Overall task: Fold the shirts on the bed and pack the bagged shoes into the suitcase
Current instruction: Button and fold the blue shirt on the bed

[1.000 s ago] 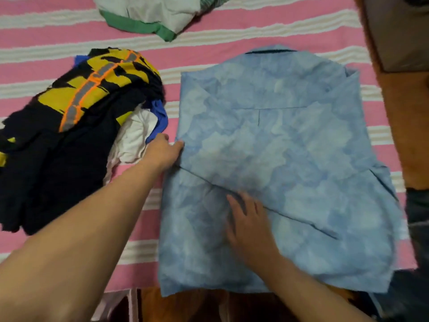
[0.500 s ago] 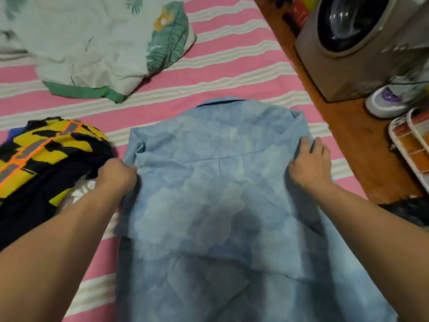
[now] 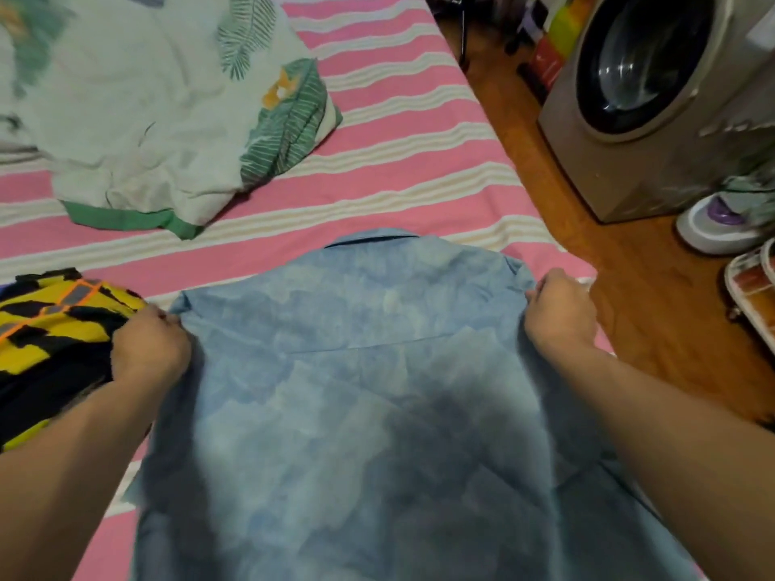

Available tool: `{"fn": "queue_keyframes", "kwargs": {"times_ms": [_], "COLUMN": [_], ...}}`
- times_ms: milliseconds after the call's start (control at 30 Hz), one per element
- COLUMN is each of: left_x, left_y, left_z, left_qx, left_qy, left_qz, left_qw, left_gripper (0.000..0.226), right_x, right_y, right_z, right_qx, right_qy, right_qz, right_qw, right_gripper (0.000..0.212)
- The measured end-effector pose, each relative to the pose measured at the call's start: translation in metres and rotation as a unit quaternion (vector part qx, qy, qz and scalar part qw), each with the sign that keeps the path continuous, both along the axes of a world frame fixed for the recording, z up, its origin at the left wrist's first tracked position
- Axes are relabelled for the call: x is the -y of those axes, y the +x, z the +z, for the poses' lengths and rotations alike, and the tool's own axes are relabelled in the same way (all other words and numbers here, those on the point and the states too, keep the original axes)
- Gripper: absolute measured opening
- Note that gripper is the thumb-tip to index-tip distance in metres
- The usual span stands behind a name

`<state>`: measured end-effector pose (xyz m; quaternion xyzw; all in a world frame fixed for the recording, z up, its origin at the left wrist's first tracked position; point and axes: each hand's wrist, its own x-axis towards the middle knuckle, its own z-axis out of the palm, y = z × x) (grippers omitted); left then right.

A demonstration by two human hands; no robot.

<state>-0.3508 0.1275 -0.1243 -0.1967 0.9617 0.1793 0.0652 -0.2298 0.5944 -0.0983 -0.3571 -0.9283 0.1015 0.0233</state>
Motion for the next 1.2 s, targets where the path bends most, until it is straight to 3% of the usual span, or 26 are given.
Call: {"fn": "queue_keyframes", "kwargs": {"times_ms": [133,233,300,367,433,500,567,667,733,833,933,1033,1100,1200], "left_x": [-0.012,-0.019,-0.021,-0.027,-0.03,-0.029,-0.026,-0.024,-0.027,-0.049,-0.092,-0.159,-0.218,-0.305], "left_y": [-0.024,-0.034,-0.029,-0.018,-0.01,-0.007,-0.009,-0.023,-0.032,-0.031,-0.01,0.02,0.031,0.034], "left_z": [0.023,0.029,0.026,0.016,0.003,-0.013,-0.03,-0.056,-0.065,-0.052,-0.026,-0.011,-0.004,0.007], "left_qx": [-0.044,-0.004,-0.028,-0.097,-0.125,-0.073,-0.003,0.1,0.116,0.142,0.023,-0.083,-0.134,-0.176], "left_qy": [-0.018,-0.037,-0.097,-0.146,-0.163,-0.156,-0.119,-0.092,-0.104,-0.126,-0.111,-0.057,-0.014,-0.037], "left_qz": [0.029,-0.008,-0.118,-0.28,-0.407,-0.434,-0.382,-0.325,-0.32,-0.277,-0.288,-0.421,-0.53,-0.65], "left_qw": [0.998,0.999,0.988,0.944,0.89,0.884,0.917,0.936,0.935,0.942,0.951,0.902,0.837,0.738], "left_gripper": [0.031,0.037,0.056,0.061,0.057,0.058,0.06,0.065,0.065,0.057,0.042,0.053,0.057,0.056], "right_x": [-0.014,-0.012,-0.01,-0.005,0.003,0.005,-0.006,-0.041,-0.064,-0.081,-0.089,-0.093,-0.083,-0.055], "right_y": [-0.027,-0.04,-0.037,-0.026,-0.015,-0.009,-0.013,-0.021,-0.022,-0.012,-0.007,-0.009,-0.006,0.023], "right_z": [0.012,0.015,0.011,0.007,-0.003,-0.013,-0.018,-0.022,-0.03,-0.04,-0.042,-0.033,-0.021,-0.014], "right_qx": [-0.034,-0.017,0.022,-0.001,-0.019,0.044,0.091,0.025,0.015,0.045,0.038,0.011,-0.005,-0.131], "right_qy": [0.054,0.058,0.057,0.123,0.18,0.191,0.14,-0.013,-0.137,-0.19,-0.2,-0.174,-0.088,-0.02], "right_qz": [0.011,0.026,0.049,0.144,0.298,0.391,0.329,0.085,-0.045,-0.124,-0.18,-0.182,-0.149,-0.061], "right_qw": [0.998,0.998,0.997,0.982,0.937,0.899,0.93,0.996,0.989,0.973,0.962,0.968,0.985,0.989], "right_gripper": [0.016,0.023,0.04,0.051,0.047,0.048,0.057,0.064,0.067,0.072,0.069,0.057,0.052,0.034]}}
